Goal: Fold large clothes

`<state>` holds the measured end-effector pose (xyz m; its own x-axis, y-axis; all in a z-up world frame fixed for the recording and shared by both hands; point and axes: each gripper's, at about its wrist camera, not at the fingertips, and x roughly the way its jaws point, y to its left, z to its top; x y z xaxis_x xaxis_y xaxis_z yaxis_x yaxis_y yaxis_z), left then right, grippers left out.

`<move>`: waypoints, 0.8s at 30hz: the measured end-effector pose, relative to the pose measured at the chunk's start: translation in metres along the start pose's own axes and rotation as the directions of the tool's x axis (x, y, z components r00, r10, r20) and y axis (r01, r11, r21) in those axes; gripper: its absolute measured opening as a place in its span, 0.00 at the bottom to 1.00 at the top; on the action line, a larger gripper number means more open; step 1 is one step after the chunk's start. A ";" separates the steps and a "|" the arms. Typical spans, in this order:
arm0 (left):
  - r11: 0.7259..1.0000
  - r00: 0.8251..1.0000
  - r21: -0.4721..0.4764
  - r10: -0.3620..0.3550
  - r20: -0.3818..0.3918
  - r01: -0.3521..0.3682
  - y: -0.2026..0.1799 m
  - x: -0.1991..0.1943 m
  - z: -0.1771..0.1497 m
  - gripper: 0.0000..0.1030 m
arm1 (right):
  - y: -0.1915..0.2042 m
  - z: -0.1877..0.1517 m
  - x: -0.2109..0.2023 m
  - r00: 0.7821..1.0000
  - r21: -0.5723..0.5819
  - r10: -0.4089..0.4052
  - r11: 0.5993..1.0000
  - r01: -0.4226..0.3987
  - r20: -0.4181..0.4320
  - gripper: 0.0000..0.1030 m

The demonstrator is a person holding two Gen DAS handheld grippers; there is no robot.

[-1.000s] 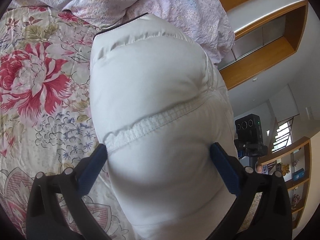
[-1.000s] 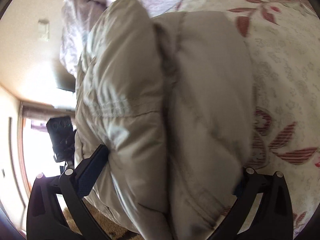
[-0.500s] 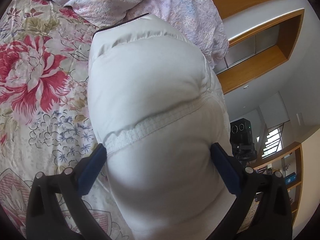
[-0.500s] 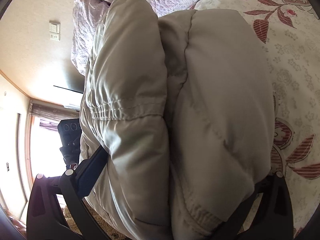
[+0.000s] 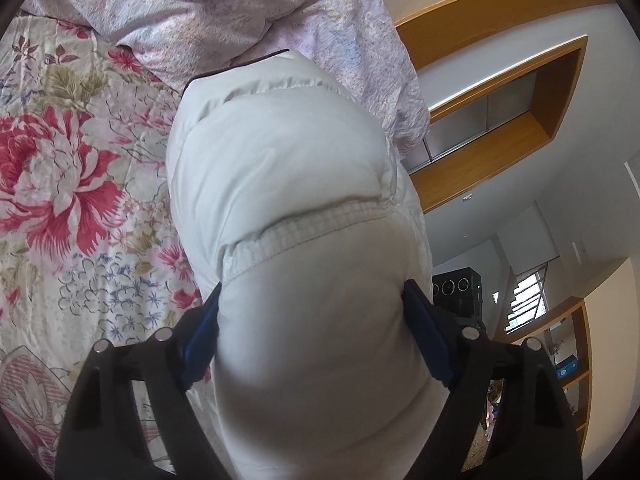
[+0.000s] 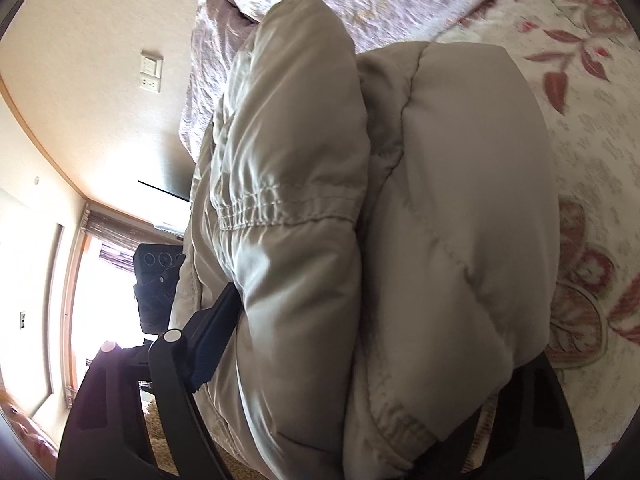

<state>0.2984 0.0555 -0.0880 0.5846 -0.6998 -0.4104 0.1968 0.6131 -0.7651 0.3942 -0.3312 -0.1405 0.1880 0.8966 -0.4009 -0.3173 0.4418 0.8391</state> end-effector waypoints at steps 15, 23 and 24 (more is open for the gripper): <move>0.985 0.973 -0.024 0.170 0.155 -0.169 0.050 -0.053 0.058 0.81 | 0.017 0.082 0.098 0.997 -0.032 -0.009 0.999 0.007 -0.077 0.77; 0.960 0.946 0.026 0.268 0.182 -0.277 0.067 -0.048 0.065 0.84 | 0.011 0.079 0.118 0.995 -0.001 -0.079 0.997 0.079 -0.062 0.87; 0.954 0.940 0.036 0.286 0.184 -0.297 0.066 -0.047 0.065 0.87 | 0.009 0.077 0.117 0.992 0.005 -0.107 0.994 0.108 -0.062 0.93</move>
<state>0.3350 0.1521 -0.0873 0.7512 -0.4153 -0.5131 0.0422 0.8059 -0.5906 0.4851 -0.2248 -0.1518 0.1627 0.8442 -0.5107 -0.2904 0.5356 0.7929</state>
